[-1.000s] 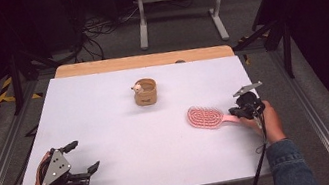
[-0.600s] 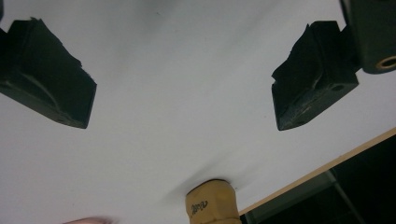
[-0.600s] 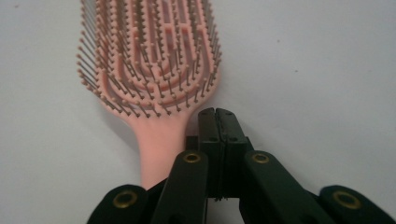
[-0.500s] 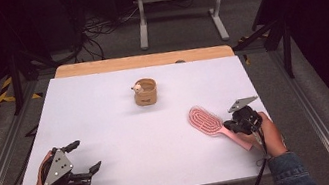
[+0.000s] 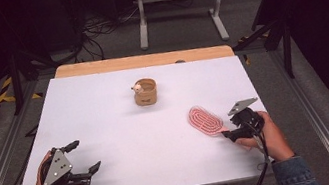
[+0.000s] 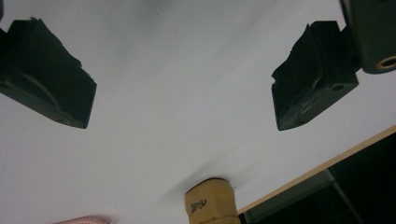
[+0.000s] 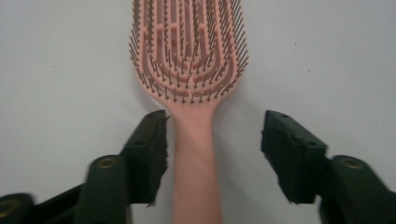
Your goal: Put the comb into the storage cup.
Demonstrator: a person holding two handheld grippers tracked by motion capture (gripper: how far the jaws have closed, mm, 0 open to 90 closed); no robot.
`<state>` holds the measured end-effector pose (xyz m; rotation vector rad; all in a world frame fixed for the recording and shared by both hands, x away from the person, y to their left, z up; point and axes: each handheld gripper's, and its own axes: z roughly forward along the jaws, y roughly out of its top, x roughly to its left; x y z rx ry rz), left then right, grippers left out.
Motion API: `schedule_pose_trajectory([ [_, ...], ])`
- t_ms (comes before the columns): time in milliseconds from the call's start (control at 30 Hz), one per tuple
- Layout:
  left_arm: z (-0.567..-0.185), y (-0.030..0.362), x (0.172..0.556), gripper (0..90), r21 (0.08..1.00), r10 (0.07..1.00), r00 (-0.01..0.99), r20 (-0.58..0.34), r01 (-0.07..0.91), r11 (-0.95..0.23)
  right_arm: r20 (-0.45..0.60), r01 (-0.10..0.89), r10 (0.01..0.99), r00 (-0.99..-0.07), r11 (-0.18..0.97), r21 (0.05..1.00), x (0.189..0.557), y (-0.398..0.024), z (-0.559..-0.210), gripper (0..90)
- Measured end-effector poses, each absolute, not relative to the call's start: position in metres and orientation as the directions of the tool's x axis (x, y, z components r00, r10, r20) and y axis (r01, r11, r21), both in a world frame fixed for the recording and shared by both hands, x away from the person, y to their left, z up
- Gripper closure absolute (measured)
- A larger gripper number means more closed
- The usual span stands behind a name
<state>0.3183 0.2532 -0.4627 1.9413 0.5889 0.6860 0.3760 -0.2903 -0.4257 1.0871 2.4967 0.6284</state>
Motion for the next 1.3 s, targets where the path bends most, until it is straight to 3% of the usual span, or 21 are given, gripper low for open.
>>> schedule_pose_trajectory([
  [33,-0.463,0.253,0.318,7.5,0.900,0.653,0.726,0.215,0.113,-0.422,-0.143,0.610,0.753,-0.643,0.615,0.499,0.378,-0.287,-0.430,22.5],
  [200,-0.463,0.253,0.318,7.3,0.900,0.650,0.729,0.214,0.112,-0.422,-0.120,0.641,0.760,-0.639,0.612,0.463,0.382,-0.284,-0.436,21.5],
  [300,-0.463,0.253,0.318,7.2,0.899,0.649,0.730,0.213,0.113,-0.422,-0.115,0.644,0.755,-0.646,0.619,0.450,0.385,-0.283,-0.441,26.1],
  [333,-0.463,0.253,0.318,7.1,0.901,0.651,0.729,0.213,0.111,-0.420,-0.058,0.633,0.734,-0.676,0.619,0.465,0.385,-0.285,-0.441,43.4],
  [400,-0.463,0.253,0.318,7.1,0.903,0.652,0.729,0.208,0.113,-0.414,-0.057,0.627,0.730,-0.681,0.621,0.470,0.385,-0.285,-0.440,45.7],
  [433,-0.463,0.253,0.318,7.1,0.907,0.653,0.730,0.203,0.111,-0.406,-0.052,0.619,0.721,-0.691,0.627,0.473,0.385,-0.284,-0.440,52.4],
  [500,-0.463,0.253,0.318,7.1,0.907,0.655,0.728,0.204,0.112,-0.406,-0.050,0.617,0.719,-0.694,0.629,0.473,0.386,-0.284,-0.440,55.4],
  [533,-0.463,0.253,0.318,7.1,0.906,0.656,0.727,0.204,0.113,-0.407,-0.052,0.613,0.719,-0.693,0.626,0.481,0.386,-0.284,-0.440,64.3],
  [600,-0.463,0.254,0.318,7.3,0.907,0.657,0.726,0.203,0.113,-0.405,-0.055,0.610,0.718,-0.694,0.627,0.485,0.387,-0.285,-0.440,67.2],
  [967,-0.463,0.253,0.319,7.5,0.906,0.669,0.714,0.206,0.119,-0.406,-0.077,0.571,0.691,-0.719,0.650,0.502,0.384,-0.284,-0.441,69.4],
  [1300,-0.464,0.252,0.321,7.5,0.907,0.673,0.712,0.200,0.124,-0.402,-0.108,0.518,0.712,-0.694,0.598,0.612,0.382,-0.284,-0.438,69.5],
])
